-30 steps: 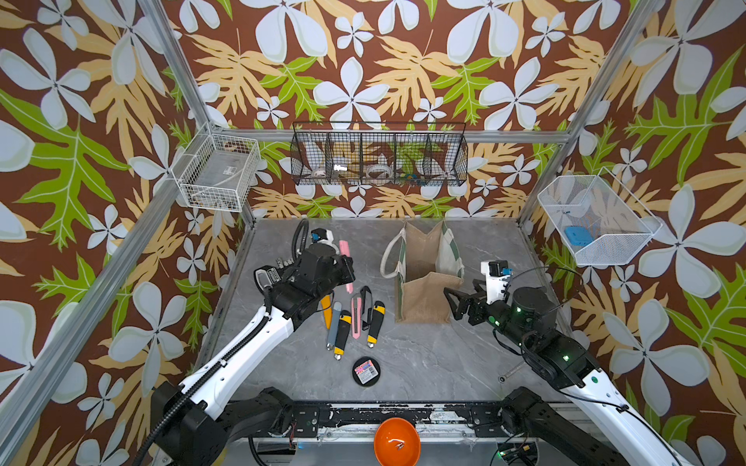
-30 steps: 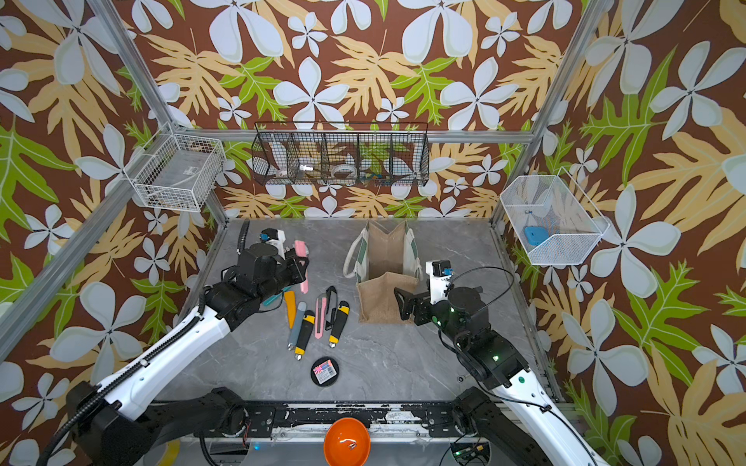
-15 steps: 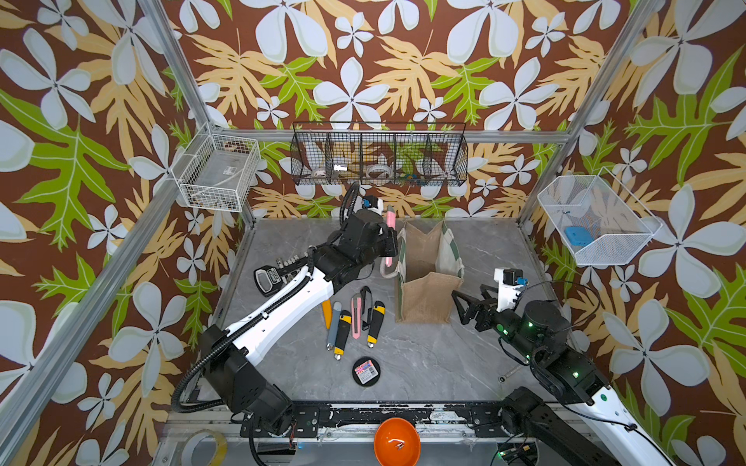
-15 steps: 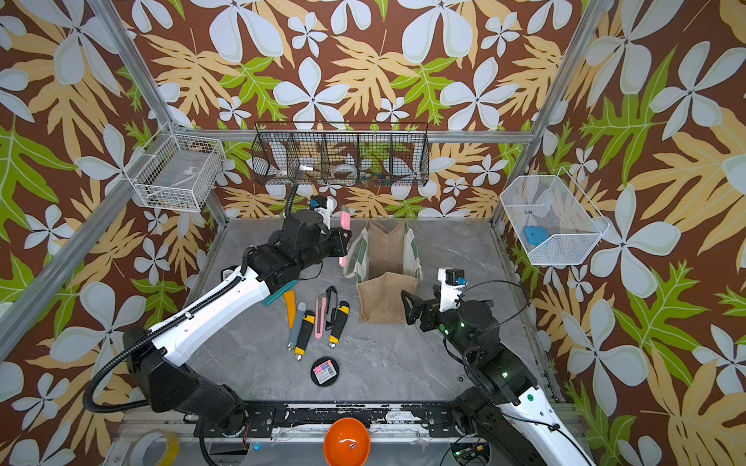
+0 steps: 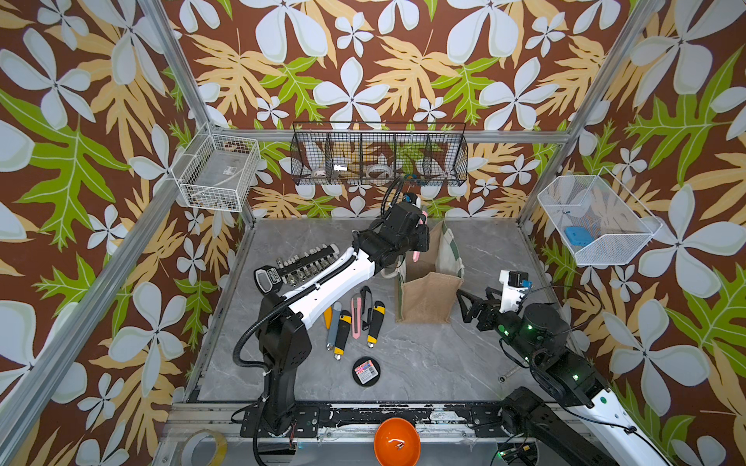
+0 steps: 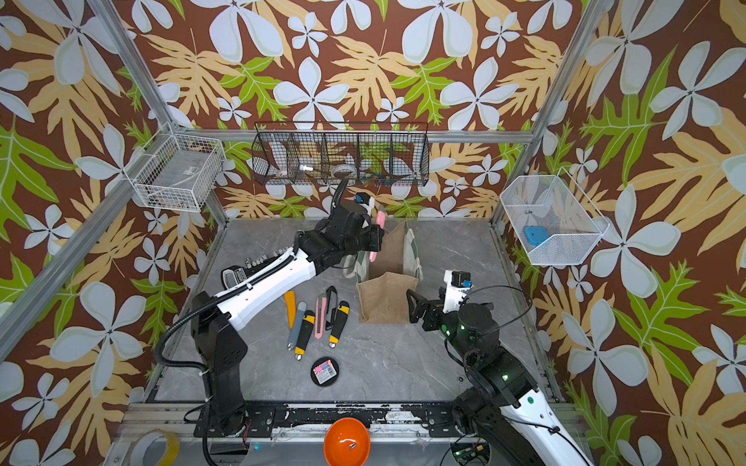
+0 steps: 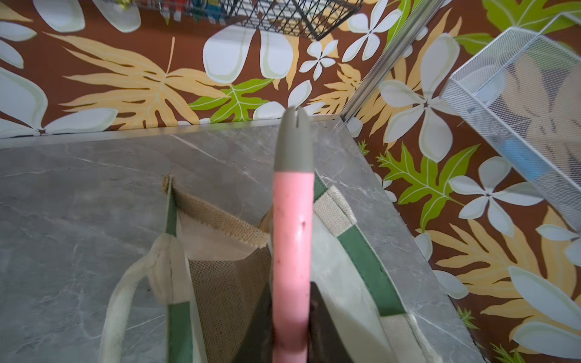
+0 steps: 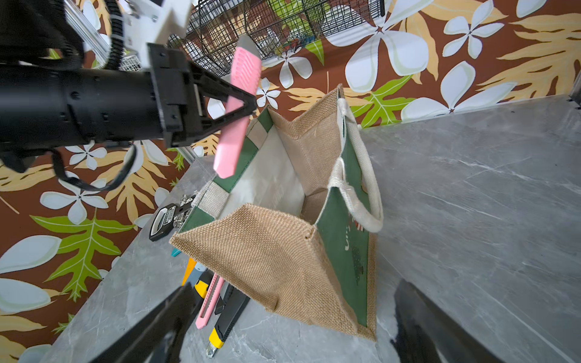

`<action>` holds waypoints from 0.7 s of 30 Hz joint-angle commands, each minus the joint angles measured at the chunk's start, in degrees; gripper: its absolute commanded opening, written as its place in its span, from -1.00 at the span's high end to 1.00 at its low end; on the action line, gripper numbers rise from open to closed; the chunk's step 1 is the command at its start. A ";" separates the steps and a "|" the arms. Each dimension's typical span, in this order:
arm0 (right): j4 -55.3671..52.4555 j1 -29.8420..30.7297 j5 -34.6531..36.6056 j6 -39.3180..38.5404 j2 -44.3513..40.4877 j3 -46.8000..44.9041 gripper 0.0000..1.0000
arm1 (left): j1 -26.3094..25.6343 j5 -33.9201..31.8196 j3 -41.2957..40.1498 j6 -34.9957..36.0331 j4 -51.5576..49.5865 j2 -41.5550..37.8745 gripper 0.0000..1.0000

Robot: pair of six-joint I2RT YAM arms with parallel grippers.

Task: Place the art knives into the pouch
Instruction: Place the utility knife in the pouch.

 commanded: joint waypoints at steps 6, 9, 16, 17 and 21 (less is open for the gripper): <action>-0.53 0.04 2.02 1.95 -0.33 -0.72 -0.97 | -0.79 -0.16 -1.74 0.26 -1.64 4.21 1.00; -0.15 0.04 1.78 2.48 -0.20 -1.34 -0.98 | -1.42 0.12 -4.94 -0.10 0.73 3.23 1.00; -0.94 0.04 1.19 2.69 1.66 -0.13 -0.98 | -2.53 0.39 -6.02 1.55 1.38 -0.66 -0.29; -1.42 0.06 1.38 2.73 2.05 0.32 -0.99 | -2.61 0.44 -6.11 1.82 1.46 -1.61 -0.47; -3.99 0.04 2.26 2.73 3.24 2.25 -0.98 | -2.62 -0.37 -7.26 2.74 1.89 -6.40 -1.00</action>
